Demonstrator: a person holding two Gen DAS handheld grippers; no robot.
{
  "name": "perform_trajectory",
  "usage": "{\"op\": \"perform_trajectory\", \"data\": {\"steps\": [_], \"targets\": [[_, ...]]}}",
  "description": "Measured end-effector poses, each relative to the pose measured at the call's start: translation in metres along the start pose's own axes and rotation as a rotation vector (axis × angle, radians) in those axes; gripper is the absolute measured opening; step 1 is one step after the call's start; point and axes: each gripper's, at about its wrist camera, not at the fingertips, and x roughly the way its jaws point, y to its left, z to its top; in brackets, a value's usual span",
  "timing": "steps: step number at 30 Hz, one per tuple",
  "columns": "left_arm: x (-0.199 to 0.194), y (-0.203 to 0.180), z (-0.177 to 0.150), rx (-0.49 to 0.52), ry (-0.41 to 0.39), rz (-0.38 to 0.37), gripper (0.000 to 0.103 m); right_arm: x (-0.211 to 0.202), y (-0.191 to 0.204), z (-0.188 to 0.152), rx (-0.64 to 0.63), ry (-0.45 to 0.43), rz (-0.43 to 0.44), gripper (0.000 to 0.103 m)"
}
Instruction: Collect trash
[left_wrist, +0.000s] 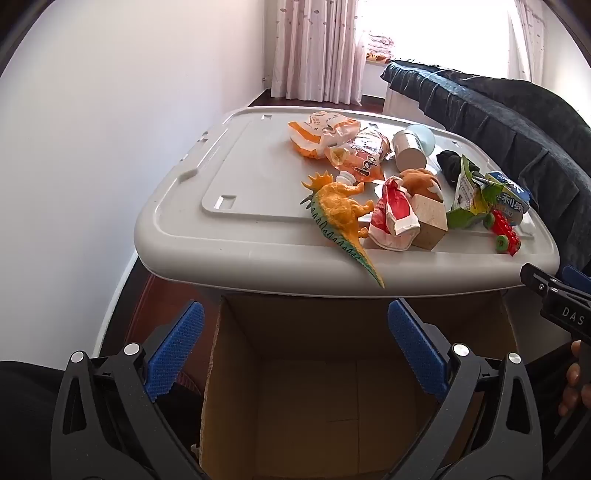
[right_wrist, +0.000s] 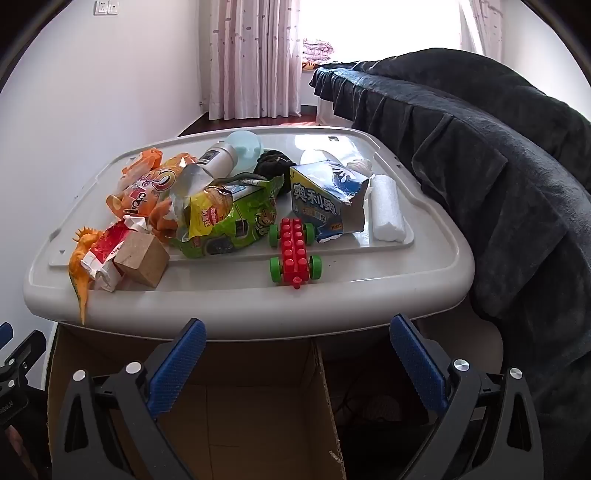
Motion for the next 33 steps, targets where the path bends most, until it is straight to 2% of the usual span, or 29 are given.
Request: {"op": "perform_trajectory", "data": {"steps": [33], "targets": [[0.0045, 0.0020, -0.0009, 0.009, 0.008, 0.018, 0.097, 0.0059, -0.0052, -0.0007, 0.029, 0.016, -0.006, 0.098]]}}
